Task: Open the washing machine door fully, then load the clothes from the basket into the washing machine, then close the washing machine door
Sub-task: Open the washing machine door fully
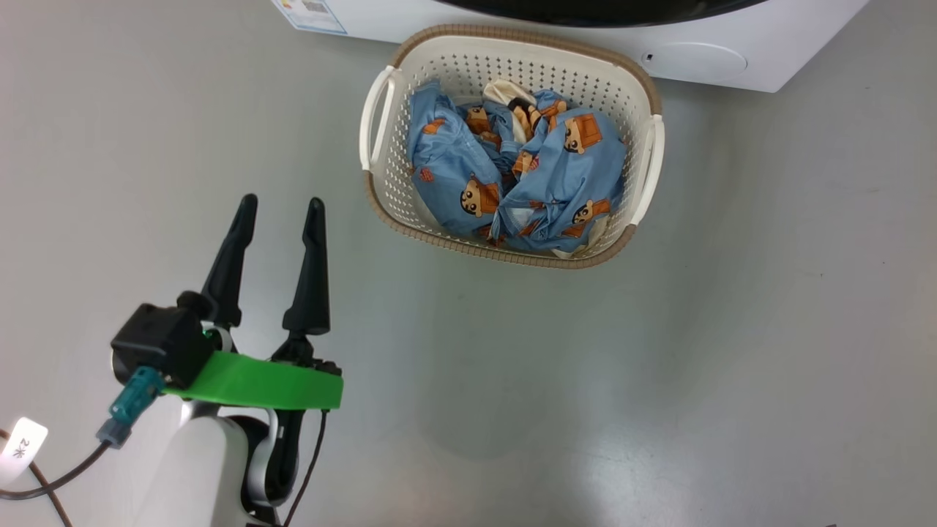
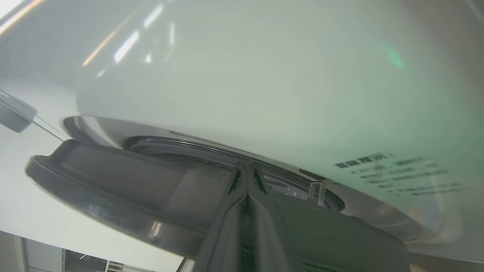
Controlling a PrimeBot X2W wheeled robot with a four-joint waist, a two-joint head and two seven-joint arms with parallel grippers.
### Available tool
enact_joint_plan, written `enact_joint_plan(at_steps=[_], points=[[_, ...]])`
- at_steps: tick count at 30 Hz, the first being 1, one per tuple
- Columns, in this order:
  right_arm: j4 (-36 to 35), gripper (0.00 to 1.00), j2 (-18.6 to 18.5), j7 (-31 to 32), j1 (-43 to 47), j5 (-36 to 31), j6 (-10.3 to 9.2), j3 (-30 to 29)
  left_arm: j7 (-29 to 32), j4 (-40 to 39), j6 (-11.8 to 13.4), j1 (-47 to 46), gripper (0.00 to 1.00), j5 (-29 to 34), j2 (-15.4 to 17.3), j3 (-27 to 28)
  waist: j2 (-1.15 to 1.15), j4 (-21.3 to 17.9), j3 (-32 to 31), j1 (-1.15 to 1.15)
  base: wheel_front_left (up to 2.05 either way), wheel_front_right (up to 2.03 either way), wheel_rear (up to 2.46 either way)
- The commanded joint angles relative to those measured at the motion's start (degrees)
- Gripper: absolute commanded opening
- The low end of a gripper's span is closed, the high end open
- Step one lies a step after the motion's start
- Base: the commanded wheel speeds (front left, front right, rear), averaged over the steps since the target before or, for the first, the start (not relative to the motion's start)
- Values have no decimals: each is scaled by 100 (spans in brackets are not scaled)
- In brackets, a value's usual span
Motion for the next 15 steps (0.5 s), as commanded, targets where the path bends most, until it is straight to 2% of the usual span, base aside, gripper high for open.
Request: enact_joint_plan(at_steps=[1,7,15], points=[[-124,0,77,126,-53,-79,9,90,-36,-163,54,-29,100,-48,110,160,0,21,11,0,0,0,0],[-127,0,170,335,112,-59,9,226,-36,-135,85,10,100,-64,109,187,0,-7,-112,0,0,0,0],[-399,0,374,661,812,120,9,386,-36,-61,41,191,100,32,109,347,0,-83,-619,0,0,0,0]])
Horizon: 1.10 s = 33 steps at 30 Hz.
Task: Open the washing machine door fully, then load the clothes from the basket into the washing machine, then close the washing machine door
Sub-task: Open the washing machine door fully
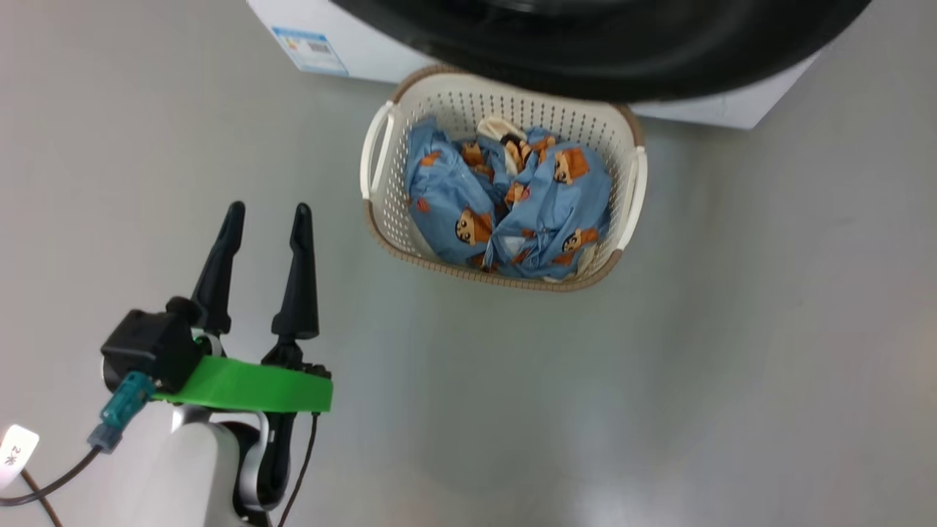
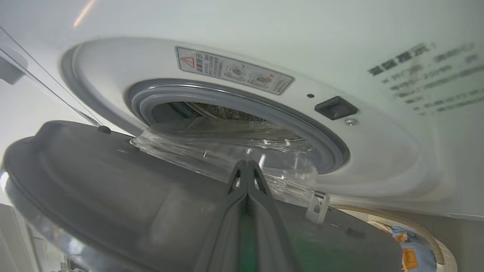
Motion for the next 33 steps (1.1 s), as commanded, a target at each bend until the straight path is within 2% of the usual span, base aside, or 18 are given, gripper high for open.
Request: enact_joint_plan(at_steps=[1,15,23,33], points=[[-271,0,315,179,346,100,11,175,-36,-94,-7,173,100,36,113,255,0,-42,-311,0,0,0,0],[-662,0,553,497,1753,415,11,221,-36,110,-162,791,100,231,113,569,0,64,-1450,0,0,0,0],[-965,0,720,586,2621,565,11,201,-36,241,-258,1206,100,376,113,766,0,317,-2081,0,0,0,0],[-1309,0,965,678,3437,646,11,187,-36,378,-363,1403,100,491,174,852,0,762,-2496,0,0,0,0]])
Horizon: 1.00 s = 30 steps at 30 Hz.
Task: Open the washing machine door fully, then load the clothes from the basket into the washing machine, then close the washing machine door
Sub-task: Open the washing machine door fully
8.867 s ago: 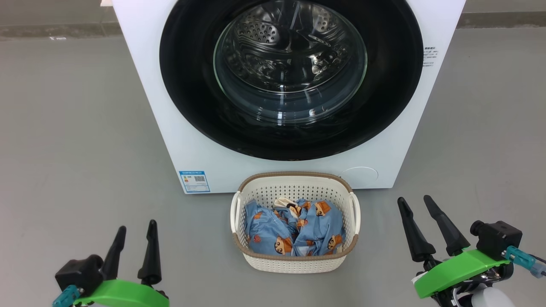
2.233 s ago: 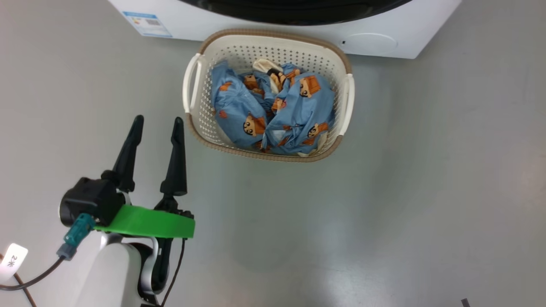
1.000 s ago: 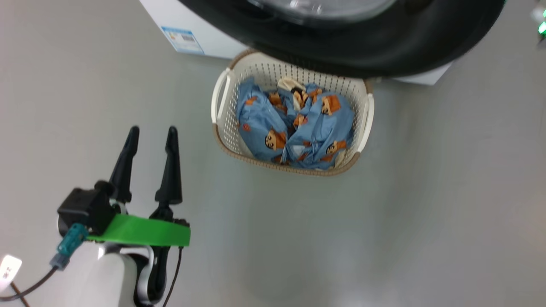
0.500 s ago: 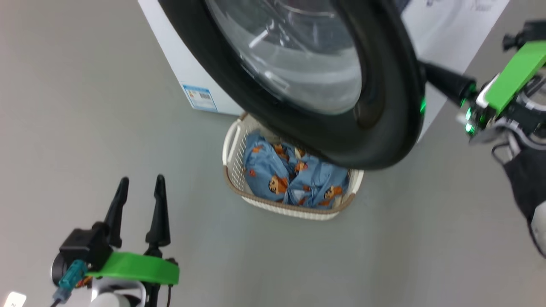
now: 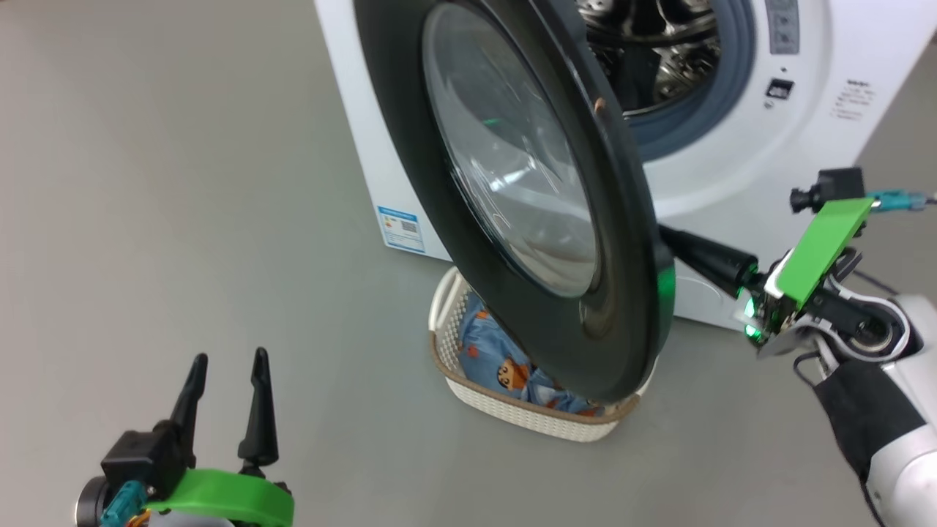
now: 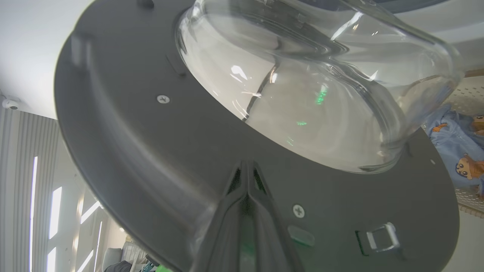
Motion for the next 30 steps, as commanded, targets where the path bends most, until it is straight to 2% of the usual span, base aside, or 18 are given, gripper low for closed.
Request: enact_joint_plan(at_steps=[1,15,30], points=[[-231,0,115,73,97,58,10,62,-36,-88,-13,-1,100,63,124,200,0,248,-233,0,0,0,0],[-392,0,517,198,488,23,10,89,-36,28,-30,55,100,37,230,163,0,627,-428,0,0,0,0],[-301,0,557,296,453,-93,10,-25,-36,11,26,62,100,7,272,143,0,494,-445,0,0,0,0]])
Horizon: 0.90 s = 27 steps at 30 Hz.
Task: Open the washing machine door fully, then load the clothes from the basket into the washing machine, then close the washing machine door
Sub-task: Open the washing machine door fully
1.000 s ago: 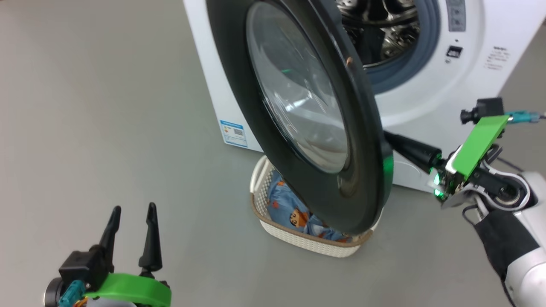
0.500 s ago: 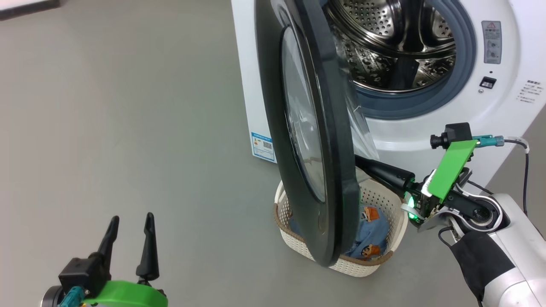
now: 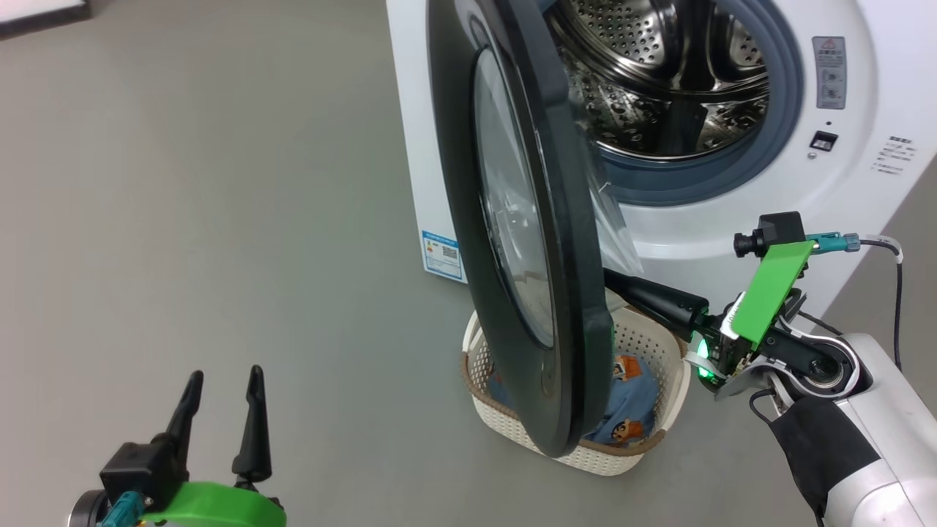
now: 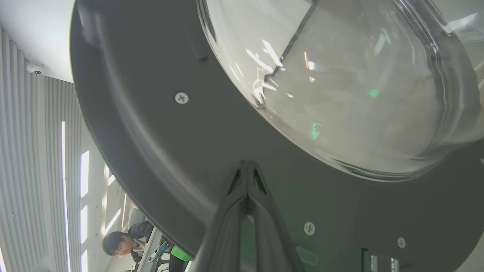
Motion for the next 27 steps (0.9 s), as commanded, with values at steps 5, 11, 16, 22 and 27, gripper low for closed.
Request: enact_joint_plan(at_steps=[5,11,16,22,27], points=[[-184,25,62,-19,17,-111,10,-33,-31,-127,29,-66,100,1,152,160,0,-183,-66,0,0,0,0],[-415,100,34,-196,111,-235,10,-184,-30,-128,38,-61,100,-27,163,116,0,-512,-101,0,0,0,0],[-829,100,-122,-871,261,-938,10,-119,-31,-133,54,-51,100,-52,151,91,0,-816,-117,0,0,0,0],[-1391,100,-232,-1614,527,-1462,10,-10,-33,-120,74,-67,100,-71,156,104,0,-1266,-133,0,0,0,0],[-1674,100,-373,-2047,721,-1713,10,90,-34,-138,97,-71,100,-84,154,142,0,-1642,-135,0,0,0,0]])
